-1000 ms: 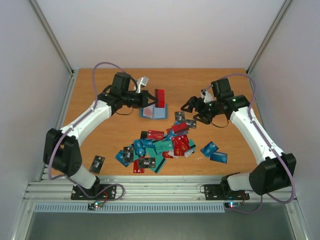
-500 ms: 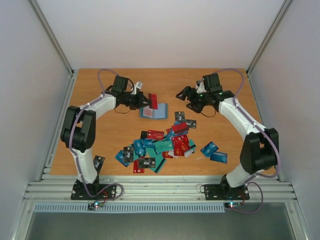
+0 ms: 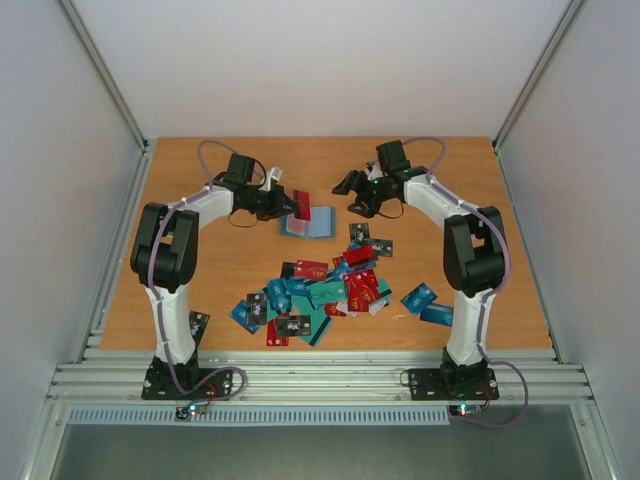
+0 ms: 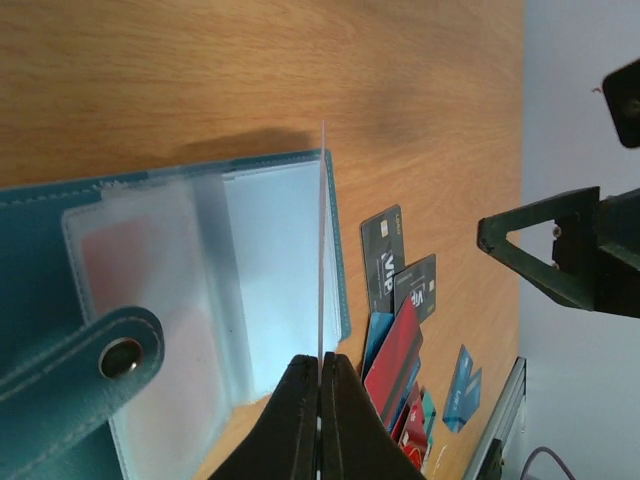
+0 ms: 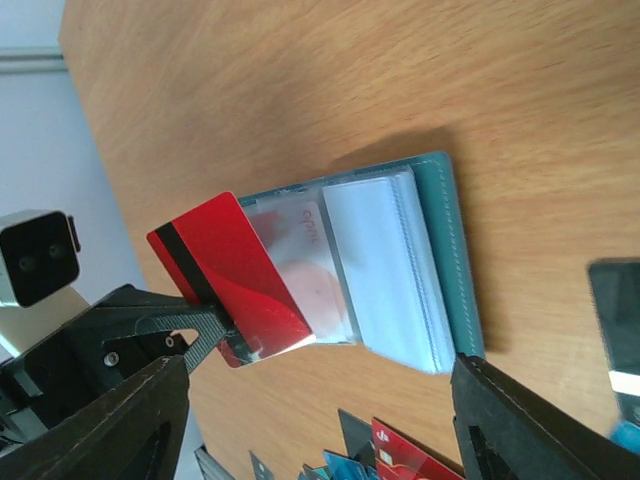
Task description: Put the credit cards into the card holder
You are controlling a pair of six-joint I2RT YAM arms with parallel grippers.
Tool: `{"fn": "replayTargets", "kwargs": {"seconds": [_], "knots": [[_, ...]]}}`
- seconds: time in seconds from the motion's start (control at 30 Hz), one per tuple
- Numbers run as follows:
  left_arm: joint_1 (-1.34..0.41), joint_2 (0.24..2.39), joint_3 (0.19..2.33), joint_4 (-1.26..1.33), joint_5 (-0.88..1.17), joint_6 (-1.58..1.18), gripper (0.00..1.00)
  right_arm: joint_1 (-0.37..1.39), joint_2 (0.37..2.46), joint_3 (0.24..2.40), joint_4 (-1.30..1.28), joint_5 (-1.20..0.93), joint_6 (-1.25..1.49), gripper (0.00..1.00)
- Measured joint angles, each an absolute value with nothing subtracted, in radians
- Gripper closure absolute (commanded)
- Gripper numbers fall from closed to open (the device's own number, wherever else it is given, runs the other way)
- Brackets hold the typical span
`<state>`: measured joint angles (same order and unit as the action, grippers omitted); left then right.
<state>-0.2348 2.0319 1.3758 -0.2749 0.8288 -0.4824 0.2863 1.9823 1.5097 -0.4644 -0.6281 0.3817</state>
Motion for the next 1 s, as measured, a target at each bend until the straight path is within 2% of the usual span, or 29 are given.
{"fn": "replayTargets", "kwargs": {"seconds": [0.13,0.3,0.57,1.0], "knots": [[-0.23,2.061,1.407,-0.278,0.827,-0.459,1.0,0.303,2.067,1.573,-0.464,-0.669,0.381,0.33],[-0.23,2.089,1.417,-0.276,0.826,-0.455,1.0,0.322,2.136,1.626,-0.492,-0.698,0.361,0.41],[-0.23,2.093,1.417,-0.278,0.806,-0.435,1.0,0.355,2.23,1.845,-0.731,-0.62,0.177,0.49],[-0.23,2.09,1.348,-0.262,0.757,-0.393,1.0,0.375,2.3,1.863,-0.852,-0.594,0.052,0.6]]}}
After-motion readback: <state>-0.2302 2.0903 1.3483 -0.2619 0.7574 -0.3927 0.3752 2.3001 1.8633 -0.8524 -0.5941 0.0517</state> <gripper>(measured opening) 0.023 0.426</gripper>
